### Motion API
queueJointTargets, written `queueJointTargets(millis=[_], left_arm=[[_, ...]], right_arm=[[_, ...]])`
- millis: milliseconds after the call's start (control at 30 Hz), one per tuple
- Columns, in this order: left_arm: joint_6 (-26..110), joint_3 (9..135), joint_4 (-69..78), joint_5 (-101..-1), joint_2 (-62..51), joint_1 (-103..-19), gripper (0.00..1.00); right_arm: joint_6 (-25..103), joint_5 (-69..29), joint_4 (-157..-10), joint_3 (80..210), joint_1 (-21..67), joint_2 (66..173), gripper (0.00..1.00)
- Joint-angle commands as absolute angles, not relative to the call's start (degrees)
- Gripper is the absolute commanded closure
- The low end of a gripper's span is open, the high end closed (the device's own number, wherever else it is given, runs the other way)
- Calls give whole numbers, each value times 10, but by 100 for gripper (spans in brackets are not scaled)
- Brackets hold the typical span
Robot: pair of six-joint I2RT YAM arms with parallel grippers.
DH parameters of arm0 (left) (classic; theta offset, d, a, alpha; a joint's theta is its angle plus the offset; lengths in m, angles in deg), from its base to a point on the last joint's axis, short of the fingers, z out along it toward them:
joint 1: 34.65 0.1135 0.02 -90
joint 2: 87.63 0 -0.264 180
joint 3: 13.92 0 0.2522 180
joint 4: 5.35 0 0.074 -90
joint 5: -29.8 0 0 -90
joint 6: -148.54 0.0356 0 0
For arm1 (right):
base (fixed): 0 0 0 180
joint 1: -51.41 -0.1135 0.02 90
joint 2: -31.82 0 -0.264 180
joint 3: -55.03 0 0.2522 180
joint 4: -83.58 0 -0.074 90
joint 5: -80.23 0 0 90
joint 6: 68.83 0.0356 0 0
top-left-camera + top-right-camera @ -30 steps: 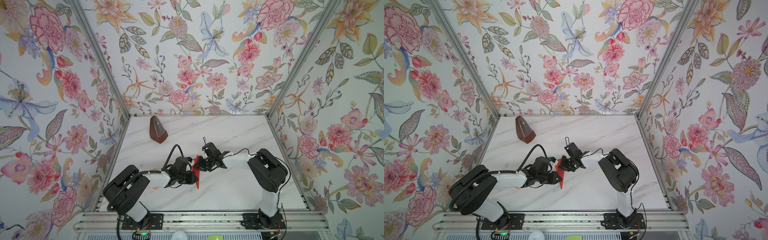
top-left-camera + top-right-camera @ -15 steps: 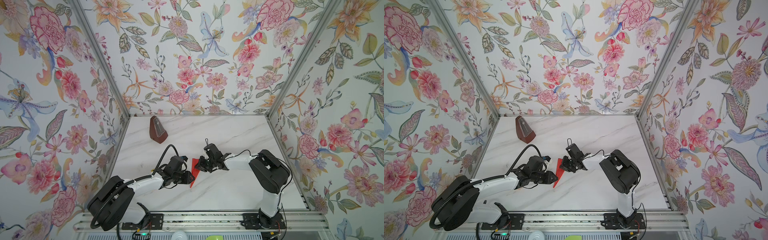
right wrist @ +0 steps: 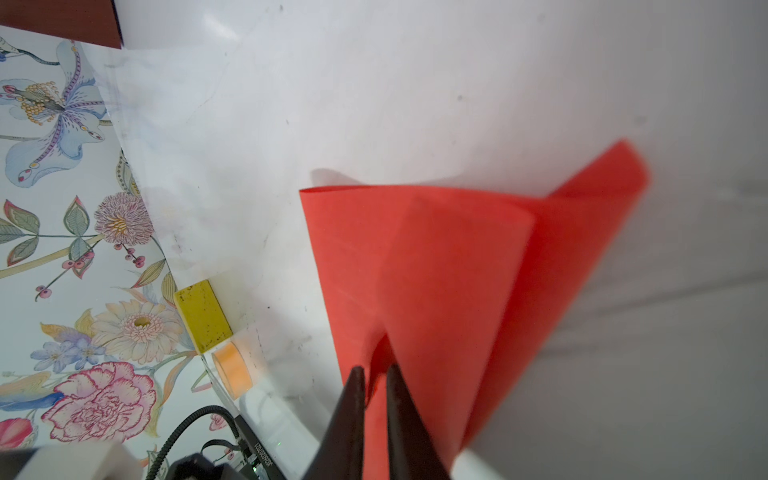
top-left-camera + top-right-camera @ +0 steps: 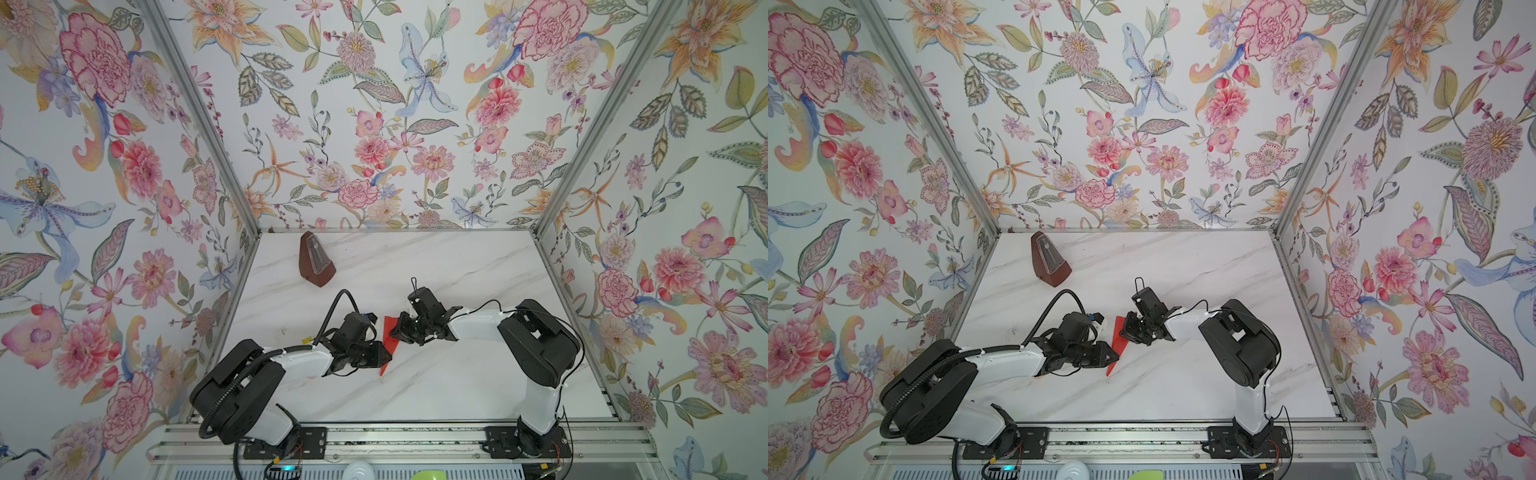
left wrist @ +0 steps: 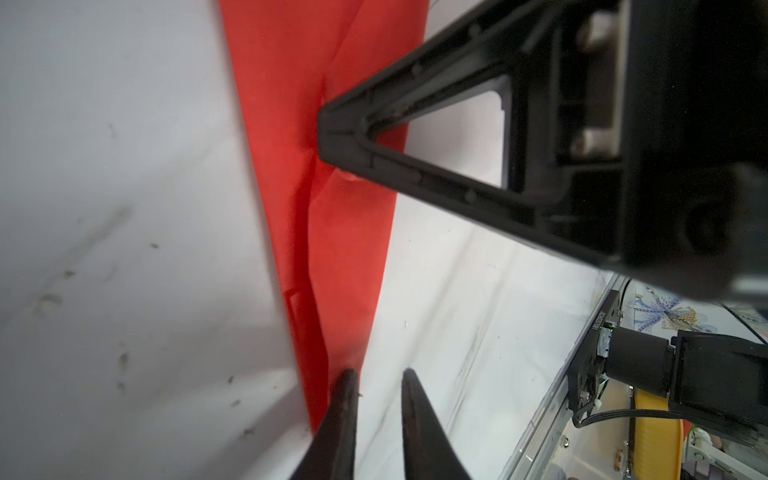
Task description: Fold a paper plane with a square sheet of paper (fold left side to right side)
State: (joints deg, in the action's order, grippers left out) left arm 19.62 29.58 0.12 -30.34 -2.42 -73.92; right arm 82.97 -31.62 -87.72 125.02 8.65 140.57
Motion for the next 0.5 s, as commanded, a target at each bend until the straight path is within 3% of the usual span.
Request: queueJointTargets(millis=[0,467], left_arm=[[194,276,7,-294,-10,-744,82],[237,240,103,-366,-23,-749,88]], right_arm=[[835,-269,-836,1228,85,1418,86],[787,-193,-730,1216,103,1342,87]])
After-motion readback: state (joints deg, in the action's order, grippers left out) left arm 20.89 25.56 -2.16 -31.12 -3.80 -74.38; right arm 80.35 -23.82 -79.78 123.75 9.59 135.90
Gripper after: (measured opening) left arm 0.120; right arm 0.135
